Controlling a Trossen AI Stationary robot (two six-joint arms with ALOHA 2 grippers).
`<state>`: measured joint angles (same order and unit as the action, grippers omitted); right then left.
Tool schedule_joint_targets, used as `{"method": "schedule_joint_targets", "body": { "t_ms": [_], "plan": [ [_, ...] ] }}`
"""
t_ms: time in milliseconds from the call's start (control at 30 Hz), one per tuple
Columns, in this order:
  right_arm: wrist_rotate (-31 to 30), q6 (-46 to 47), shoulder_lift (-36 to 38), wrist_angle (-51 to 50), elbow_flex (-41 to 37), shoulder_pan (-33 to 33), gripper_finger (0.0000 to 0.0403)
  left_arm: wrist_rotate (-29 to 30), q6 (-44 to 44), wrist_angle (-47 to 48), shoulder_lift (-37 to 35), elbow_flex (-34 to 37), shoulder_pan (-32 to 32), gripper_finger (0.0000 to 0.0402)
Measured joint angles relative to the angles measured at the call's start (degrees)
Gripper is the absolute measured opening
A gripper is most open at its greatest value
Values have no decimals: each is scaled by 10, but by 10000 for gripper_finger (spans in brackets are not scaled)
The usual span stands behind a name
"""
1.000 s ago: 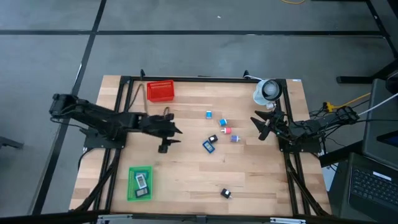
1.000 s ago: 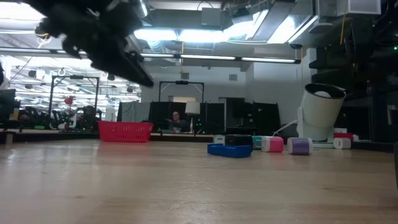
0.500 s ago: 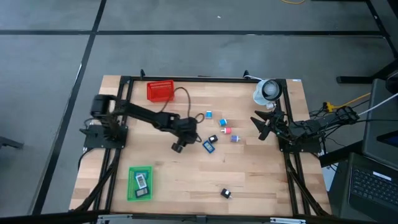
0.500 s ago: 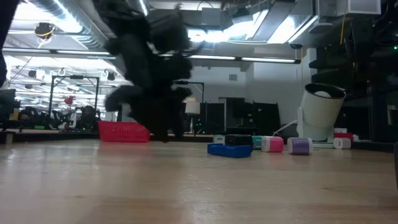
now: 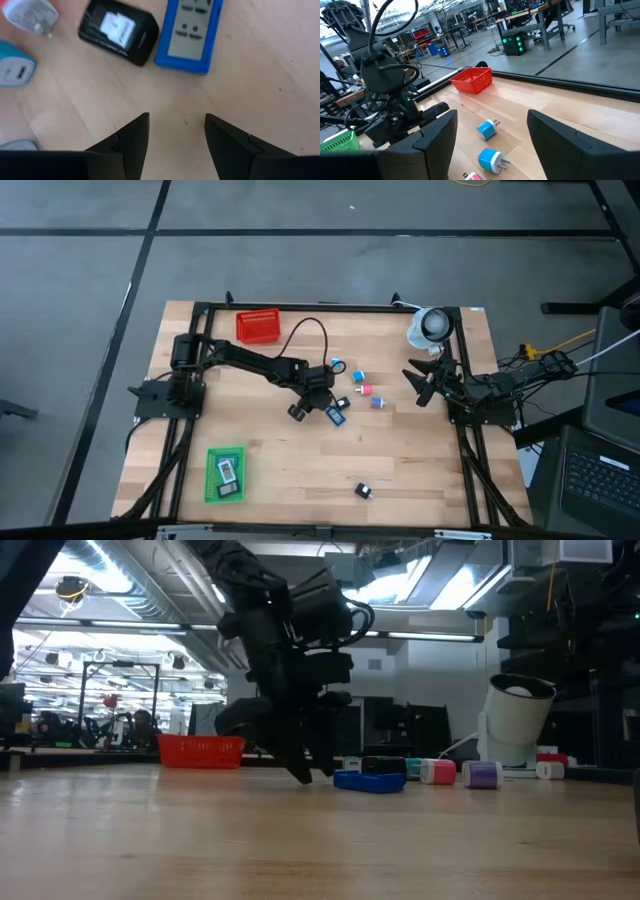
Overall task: Pick & Place Office items
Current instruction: Put the blue digital timer into the green bin
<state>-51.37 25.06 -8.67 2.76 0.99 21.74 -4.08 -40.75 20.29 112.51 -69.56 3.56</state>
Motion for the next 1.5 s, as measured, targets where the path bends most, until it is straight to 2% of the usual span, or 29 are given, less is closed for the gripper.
{"method": "schedule_joint_targets", "body": {
  "t_ms": [467,733,900,1133,1500],
  "plan": [
    [0,3,0,0,0,0,247,-10,-50,-2,9,-8,0,169],
    [0,9,0,2,0,0,247,-19,-35,-27,43,-40,-1,172],
    [1,11,0,2,0,0,247,-46,-40,7,76,-97,-1,189],
    [15,11,0,2,0,0,247,-74,-50,107,118,-173,-18,193],
    [15,4,0,2,0,0,247,-82,-4,141,120,-180,-45,194]
  ]
}}
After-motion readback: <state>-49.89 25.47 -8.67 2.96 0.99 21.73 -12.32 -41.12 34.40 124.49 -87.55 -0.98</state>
